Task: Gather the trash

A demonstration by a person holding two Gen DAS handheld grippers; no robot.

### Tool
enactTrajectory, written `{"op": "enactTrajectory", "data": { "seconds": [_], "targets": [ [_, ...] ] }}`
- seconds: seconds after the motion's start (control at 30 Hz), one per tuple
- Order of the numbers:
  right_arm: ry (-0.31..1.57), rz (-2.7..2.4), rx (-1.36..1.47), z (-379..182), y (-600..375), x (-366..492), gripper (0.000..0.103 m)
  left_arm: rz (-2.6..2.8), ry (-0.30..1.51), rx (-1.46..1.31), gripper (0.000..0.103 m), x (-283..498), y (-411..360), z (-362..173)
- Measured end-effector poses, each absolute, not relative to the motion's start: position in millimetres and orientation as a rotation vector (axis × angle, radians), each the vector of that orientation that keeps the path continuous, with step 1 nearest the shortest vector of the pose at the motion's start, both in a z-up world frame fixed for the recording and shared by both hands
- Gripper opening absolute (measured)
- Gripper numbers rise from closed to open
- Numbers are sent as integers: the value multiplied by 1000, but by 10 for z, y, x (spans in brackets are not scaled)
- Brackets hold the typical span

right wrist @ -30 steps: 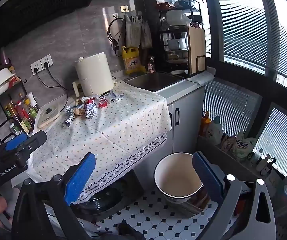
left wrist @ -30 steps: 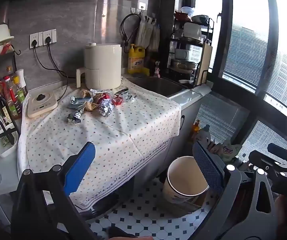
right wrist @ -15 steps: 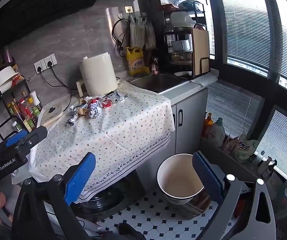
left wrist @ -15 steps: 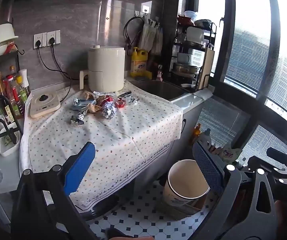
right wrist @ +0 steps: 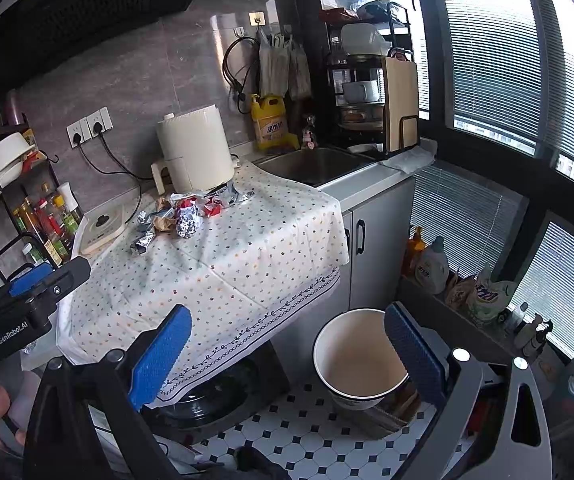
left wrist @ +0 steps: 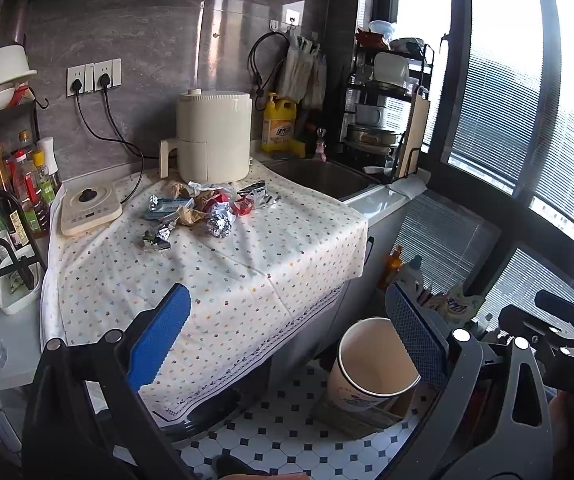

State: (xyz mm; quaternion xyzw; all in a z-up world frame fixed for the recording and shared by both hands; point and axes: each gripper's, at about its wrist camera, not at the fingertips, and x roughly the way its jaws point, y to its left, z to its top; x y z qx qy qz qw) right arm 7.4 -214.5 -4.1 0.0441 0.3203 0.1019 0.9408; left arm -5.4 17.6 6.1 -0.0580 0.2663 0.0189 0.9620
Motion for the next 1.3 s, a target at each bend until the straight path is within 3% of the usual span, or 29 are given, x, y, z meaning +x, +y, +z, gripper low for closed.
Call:
{"op": "enactTrajectory", "data": {
  "seconds": [1.3],
  "targets": [
    [655, 195, 102, -18, -2192, 158, 95, 40, 559, -123, 97, 43, 101, 19]
  ]
}}
